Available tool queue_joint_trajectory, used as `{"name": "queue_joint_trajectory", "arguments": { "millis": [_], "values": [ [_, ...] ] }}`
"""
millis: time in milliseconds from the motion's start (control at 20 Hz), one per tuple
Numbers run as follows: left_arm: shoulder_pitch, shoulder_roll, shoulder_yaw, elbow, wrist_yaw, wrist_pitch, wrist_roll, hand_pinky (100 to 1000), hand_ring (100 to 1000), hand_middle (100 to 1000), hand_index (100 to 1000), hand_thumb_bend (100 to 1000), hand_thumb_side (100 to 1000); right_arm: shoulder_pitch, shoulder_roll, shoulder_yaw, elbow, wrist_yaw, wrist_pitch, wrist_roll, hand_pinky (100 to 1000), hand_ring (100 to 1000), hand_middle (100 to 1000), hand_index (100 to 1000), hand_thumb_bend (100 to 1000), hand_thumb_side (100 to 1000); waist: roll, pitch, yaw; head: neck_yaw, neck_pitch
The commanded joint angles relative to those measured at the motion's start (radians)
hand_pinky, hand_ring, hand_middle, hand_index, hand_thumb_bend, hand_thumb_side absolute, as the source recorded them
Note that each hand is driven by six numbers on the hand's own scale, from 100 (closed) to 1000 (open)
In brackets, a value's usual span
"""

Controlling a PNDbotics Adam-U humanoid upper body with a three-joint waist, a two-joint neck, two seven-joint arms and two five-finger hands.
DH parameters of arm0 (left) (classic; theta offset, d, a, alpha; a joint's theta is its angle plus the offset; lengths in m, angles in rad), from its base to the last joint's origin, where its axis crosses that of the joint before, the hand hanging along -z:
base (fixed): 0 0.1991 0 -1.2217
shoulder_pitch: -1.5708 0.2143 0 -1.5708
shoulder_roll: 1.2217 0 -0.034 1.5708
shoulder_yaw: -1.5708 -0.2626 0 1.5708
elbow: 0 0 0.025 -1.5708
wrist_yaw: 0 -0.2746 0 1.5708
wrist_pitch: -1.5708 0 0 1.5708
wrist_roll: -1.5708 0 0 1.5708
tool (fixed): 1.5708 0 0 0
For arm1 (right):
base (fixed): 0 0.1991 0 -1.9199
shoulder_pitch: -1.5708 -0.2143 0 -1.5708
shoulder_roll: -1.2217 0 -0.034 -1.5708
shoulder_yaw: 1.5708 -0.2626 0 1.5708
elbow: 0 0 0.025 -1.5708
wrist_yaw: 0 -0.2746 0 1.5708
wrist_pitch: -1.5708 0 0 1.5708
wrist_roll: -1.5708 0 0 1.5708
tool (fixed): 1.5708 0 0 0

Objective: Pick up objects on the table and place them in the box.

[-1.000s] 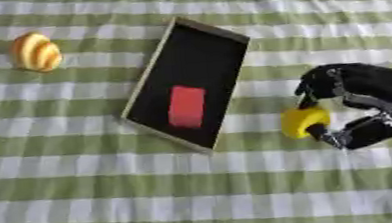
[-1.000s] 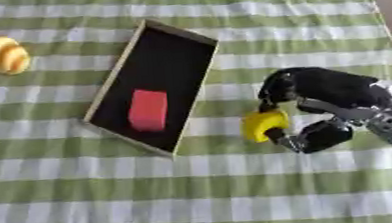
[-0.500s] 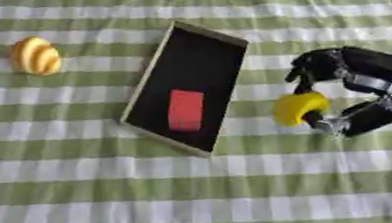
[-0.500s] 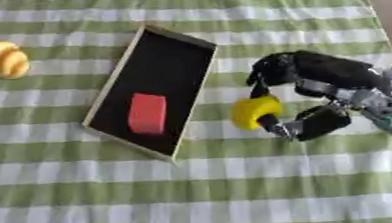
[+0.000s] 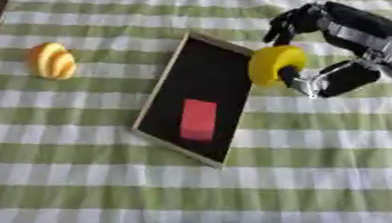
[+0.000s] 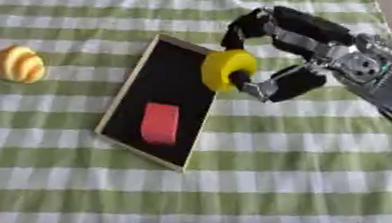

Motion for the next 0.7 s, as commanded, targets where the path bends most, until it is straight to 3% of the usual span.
{"name": "queue_joint_trajectory", "arguments": {
  "millis": [50, 150, 300, 500, 700],
  "values": [
    [-0.022, 0.015, -0.003, -0.023, 0.006, 0.004, -0.006, 783, 708, 659, 784, 100, 575, -0.029, -0.043, -0.034, -0.014, -0.034, 0.038, -0.030, 878, 747, 433, 575, 100, 298, -0.002, -0.012, 0.021, -0.030, -0.019],
    [-0.030, 0.013, -0.004, -0.024, 0.009, 0.005, -0.006, 783, 708, 659, 785, 100, 576, -0.054, -0.047, -0.042, -0.008, -0.039, 0.040, -0.055, 869, 745, 434, 572, 100, 301, -0.011, -0.007, 0.043, -0.045, -0.025],
    [-0.053, 0.006, -0.008, -0.035, 0.014, 0.007, -0.003, 783, 710, 660, 786, 100, 578, -0.090, -0.048, -0.051, 0.031, -0.031, 0.048, -0.111, 862, 745, 436, 570, 100, 195, -0.024, -0.002, 0.080, -0.075, -0.042],
    [-0.073, 0.001, -0.015, -0.047, 0.016, 0.013, 0.003, 783, 710, 660, 786, 100, 578, -0.139, -0.032, -0.042, 0.124, -0.011, 0.054, -0.163, 871, 755, 441, 577, 100, 223, -0.037, 0.004, 0.113, -0.108, -0.059],
    [-0.081, -0.004, -0.017, -0.053, 0.016, 0.021, 0.003, 783, 710, 660, 786, 100, 579, -0.169, -0.003, -0.011, 0.202, 0.048, 0.042, -0.148, 878, 775, 477, 610, 100, 190, -0.045, 0.009, 0.120, -0.116, -0.072]
  ]
}}
